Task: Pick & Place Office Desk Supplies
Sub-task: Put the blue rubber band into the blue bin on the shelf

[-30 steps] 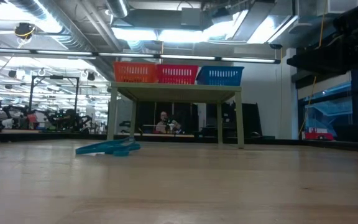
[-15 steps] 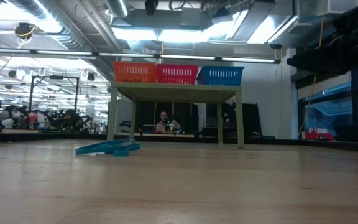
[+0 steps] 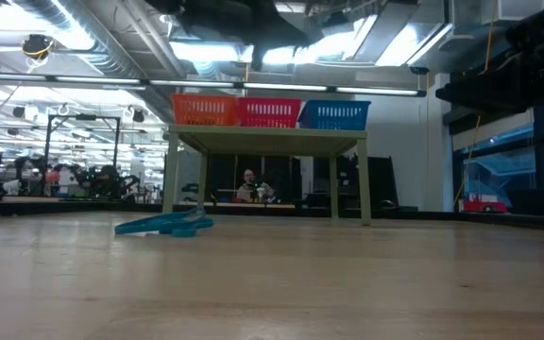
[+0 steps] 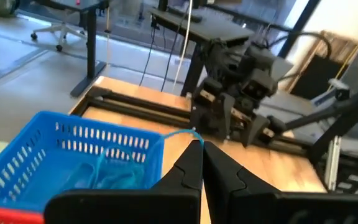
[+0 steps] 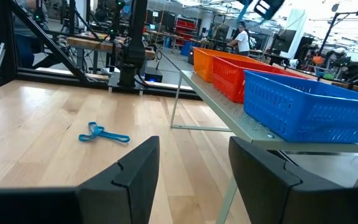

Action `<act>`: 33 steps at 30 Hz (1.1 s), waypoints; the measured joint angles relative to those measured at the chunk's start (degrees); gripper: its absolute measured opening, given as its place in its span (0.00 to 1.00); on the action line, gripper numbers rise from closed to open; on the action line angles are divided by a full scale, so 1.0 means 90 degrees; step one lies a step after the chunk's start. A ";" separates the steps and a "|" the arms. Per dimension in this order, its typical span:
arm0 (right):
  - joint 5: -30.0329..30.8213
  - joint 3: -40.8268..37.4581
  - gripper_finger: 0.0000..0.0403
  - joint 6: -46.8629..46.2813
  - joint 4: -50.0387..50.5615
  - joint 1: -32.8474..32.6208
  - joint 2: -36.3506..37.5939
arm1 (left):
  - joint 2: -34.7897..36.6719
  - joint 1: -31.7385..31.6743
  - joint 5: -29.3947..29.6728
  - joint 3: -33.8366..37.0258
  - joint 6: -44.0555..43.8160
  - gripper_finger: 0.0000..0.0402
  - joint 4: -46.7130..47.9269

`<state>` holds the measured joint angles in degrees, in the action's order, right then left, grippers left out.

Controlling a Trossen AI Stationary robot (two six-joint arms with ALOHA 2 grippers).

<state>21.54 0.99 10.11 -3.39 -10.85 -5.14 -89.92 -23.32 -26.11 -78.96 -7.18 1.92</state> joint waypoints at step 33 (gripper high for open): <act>0.0000 0.0000 0.48 0.0016 0.0001 -0.0001 0.0000 | -0.2293 -0.0760 -0.0578 -0.1996 -0.0327 0.20 0.0393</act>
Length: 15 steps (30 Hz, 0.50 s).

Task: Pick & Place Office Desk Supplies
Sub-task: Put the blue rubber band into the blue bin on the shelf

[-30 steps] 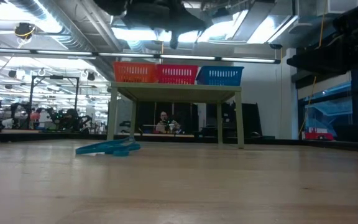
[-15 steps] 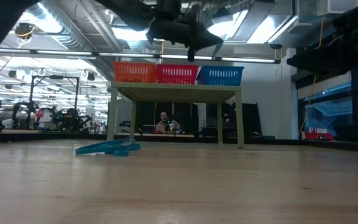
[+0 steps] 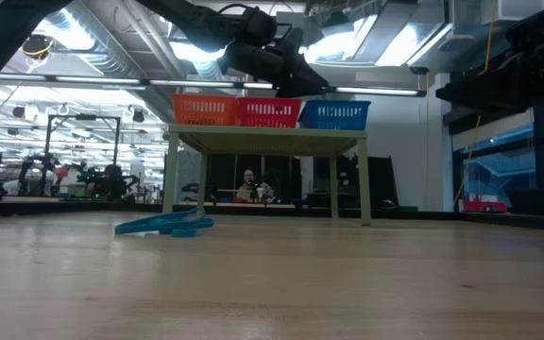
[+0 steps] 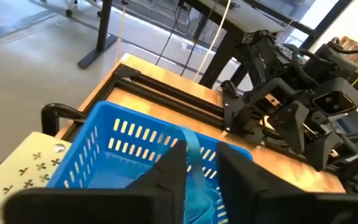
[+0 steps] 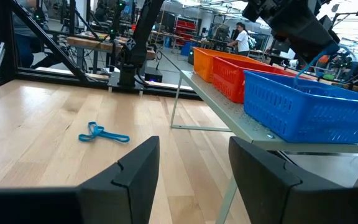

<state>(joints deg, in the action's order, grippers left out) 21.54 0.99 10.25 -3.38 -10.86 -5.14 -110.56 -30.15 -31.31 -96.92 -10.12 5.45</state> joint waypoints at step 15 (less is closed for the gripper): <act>0.0000 0.0000 0.48 -0.0021 -0.0002 -0.0001 0.0001 | 0.0053 0.0284 -0.0017 0.0000 -0.0684 0.52 -0.0422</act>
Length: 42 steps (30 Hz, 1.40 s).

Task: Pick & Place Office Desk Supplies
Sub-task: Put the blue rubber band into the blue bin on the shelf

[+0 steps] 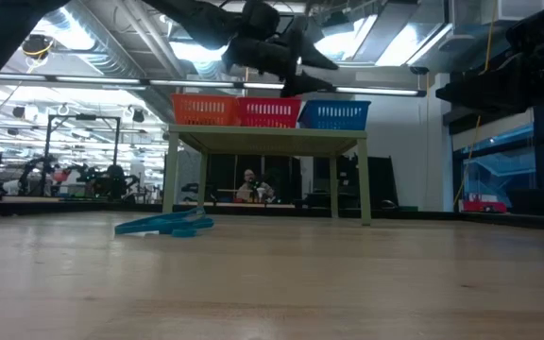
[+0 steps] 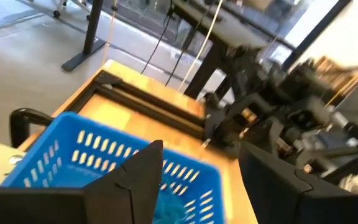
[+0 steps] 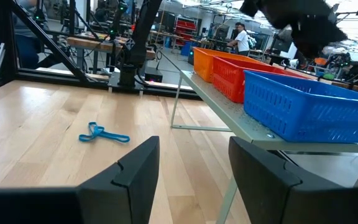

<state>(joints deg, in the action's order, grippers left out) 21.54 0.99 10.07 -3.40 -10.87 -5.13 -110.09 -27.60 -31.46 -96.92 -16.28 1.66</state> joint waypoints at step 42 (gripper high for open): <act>-0.0002 0.0000 0.48 0.0024 0.0002 0.0002 0.0000 | 0.6743 0.2897 0.4809 0.0494 0.1082 0.49 0.4594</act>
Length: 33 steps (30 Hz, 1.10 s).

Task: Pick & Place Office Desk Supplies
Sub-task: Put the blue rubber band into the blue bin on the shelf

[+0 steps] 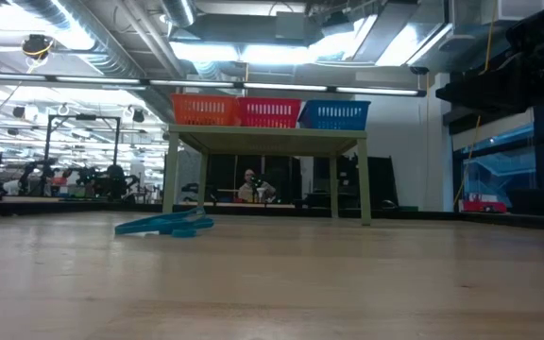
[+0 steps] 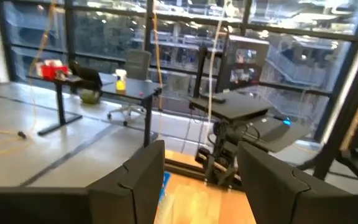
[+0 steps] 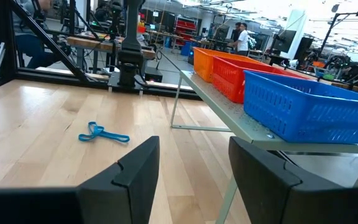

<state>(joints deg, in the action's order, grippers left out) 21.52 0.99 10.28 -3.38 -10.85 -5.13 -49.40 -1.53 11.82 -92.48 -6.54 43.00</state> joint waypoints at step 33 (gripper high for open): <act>0.0000 0.0000 0.48 -0.0024 0.0000 -0.0001 0.0000 | 0.3859 0.0375 0.0731 0.7004 -0.1216 0.49 -0.3881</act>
<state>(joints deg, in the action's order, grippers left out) 21.52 0.99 10.07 -3.38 -10.86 -5.13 -14.66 1.85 18.40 -29.44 -17.49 8.07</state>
